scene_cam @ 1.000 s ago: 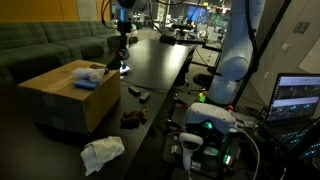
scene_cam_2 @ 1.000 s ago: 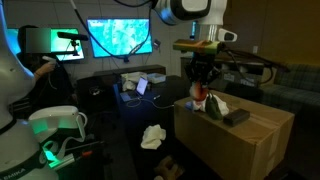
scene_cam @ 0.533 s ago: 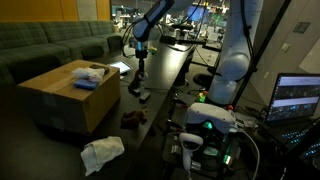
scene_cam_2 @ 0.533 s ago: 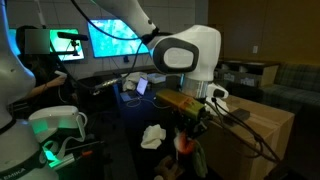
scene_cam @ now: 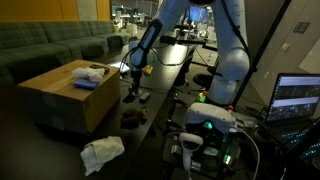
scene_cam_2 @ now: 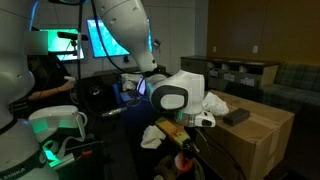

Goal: Swap the things on the table with the things on the box

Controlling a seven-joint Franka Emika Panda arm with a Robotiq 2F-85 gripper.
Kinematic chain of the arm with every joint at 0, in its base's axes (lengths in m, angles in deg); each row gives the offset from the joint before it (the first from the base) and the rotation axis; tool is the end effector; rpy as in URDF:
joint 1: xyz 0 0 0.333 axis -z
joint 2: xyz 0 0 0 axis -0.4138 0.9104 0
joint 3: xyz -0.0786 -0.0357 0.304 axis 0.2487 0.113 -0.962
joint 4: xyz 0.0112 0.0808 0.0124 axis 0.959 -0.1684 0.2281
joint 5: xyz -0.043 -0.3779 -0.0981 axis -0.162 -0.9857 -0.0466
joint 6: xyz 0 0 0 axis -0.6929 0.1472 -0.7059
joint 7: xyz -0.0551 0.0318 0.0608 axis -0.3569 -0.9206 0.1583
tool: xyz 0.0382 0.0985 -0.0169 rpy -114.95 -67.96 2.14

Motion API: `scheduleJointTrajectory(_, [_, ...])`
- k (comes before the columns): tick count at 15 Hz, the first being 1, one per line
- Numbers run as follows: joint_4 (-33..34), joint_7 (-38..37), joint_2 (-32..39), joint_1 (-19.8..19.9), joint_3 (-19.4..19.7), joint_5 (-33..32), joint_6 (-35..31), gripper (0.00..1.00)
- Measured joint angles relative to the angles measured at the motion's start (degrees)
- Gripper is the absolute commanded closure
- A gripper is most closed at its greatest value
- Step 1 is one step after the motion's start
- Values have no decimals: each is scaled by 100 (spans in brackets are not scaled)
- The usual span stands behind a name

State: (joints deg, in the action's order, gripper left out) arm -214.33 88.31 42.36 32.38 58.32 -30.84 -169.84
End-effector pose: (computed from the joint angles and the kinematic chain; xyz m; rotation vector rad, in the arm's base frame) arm 0.5142 -0.0886 0.1453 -3.1101 -0.3324 0.1026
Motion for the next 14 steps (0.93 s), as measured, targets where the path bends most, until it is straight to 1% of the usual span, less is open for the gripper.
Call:
scheduleJointTrajectory(1, [36, -223, 151, -60, -40, 0, -185, 56])
scheduleJointTrajectory(2, [81, -428, 284, -122, -69, 0, -323, 51])
scheduleJointTrajectory(3, [135, -611, 398, -181, -86, 0, -424, 42])
scheduleJointTrajectory(5, [244, -896, 559, -273, -93, 0, -536, 27])
scheduleJointTrajectory(8, [363, -1209, 655, -284, -87, 3, -600, 4])
scheduleJointTrajectory(9, [390, -1311, 655, -265, -72, 9, -602, 1])
scheduleJointTrajectory(11, [435, -1492, 655, -204, -26, 31, -609, 0])
scheduleJointTrajectory(14, [450, -1864, 659, -219, 255, 20, -735, 0])
